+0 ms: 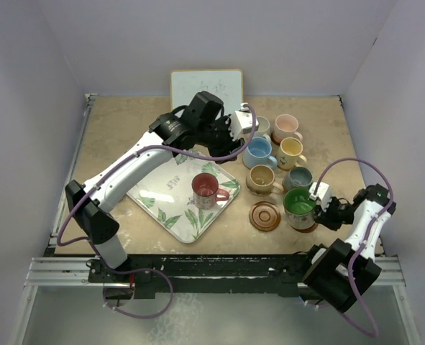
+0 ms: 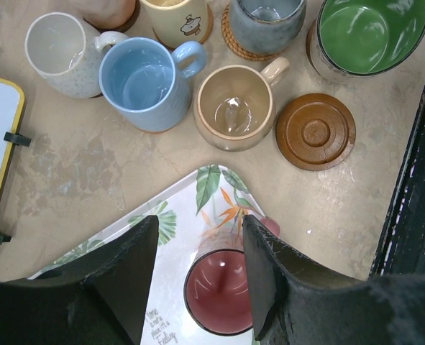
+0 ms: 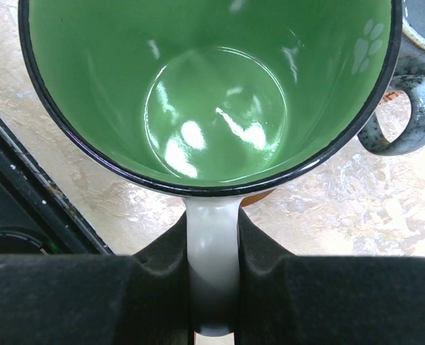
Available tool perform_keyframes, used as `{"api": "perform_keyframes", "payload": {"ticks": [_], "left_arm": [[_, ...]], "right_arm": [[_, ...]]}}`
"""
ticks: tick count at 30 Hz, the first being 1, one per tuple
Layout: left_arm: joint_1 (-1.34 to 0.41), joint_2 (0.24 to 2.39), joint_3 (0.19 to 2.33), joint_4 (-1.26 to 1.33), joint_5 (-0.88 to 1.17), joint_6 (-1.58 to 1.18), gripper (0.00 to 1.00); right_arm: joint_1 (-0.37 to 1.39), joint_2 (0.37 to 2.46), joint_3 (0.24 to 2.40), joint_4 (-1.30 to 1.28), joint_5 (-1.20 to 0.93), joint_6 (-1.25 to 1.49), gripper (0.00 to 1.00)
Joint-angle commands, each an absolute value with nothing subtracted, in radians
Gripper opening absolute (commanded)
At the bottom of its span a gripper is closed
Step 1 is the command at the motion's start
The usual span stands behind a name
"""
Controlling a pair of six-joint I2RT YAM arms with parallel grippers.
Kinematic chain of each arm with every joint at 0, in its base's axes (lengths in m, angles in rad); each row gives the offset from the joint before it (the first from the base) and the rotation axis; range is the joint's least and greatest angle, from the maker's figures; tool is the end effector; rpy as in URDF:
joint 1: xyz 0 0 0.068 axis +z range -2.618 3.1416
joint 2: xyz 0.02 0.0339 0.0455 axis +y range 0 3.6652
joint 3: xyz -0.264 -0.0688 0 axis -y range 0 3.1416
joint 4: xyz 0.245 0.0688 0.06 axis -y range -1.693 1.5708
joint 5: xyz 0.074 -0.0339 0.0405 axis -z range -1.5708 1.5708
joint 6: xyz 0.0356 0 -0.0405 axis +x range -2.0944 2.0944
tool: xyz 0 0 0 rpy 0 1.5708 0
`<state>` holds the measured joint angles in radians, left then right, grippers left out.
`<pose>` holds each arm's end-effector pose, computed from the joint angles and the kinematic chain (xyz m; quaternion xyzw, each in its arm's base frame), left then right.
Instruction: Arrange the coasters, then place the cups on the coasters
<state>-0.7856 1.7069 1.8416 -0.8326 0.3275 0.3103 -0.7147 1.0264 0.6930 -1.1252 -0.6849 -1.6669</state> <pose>0.2556 -0.2719 0.3982 0.5246 0.7273 -0.2418 0.3706 0.1249 -0.0785 0.2149 -0.4478 0.8272 0.0753 0.3309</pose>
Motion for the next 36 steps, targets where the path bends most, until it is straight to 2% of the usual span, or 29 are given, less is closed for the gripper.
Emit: {"api": "perform_keyframes", "payload": {"ticks": [1,12,25,36], "left_arm": [[-0.78,1.699,1.854,-0.808,0.357,0.319,0.48],[-0.781,1.701,1.851,-0.814,0.363,0.32,0.48],[-0.781,1.705,1.85,-0.817,0.371,0.325,0.48],[-0.781,1.732,1.868,-0.834,0.386,0.322,0.48]], "right_arm": [[-0.732,1.029,0.695,-1.145,-0.809,-1.733,0.0],[-0.786,1.074,0.755,-1.307,-0.942,-1.85,0.0],[-0.929,1.178,0.807,-1.4,-0.902,-2.026,0.0],[-0.936,1.163,0.72,-1.312,-0.88,-2.036,0.0]]}}
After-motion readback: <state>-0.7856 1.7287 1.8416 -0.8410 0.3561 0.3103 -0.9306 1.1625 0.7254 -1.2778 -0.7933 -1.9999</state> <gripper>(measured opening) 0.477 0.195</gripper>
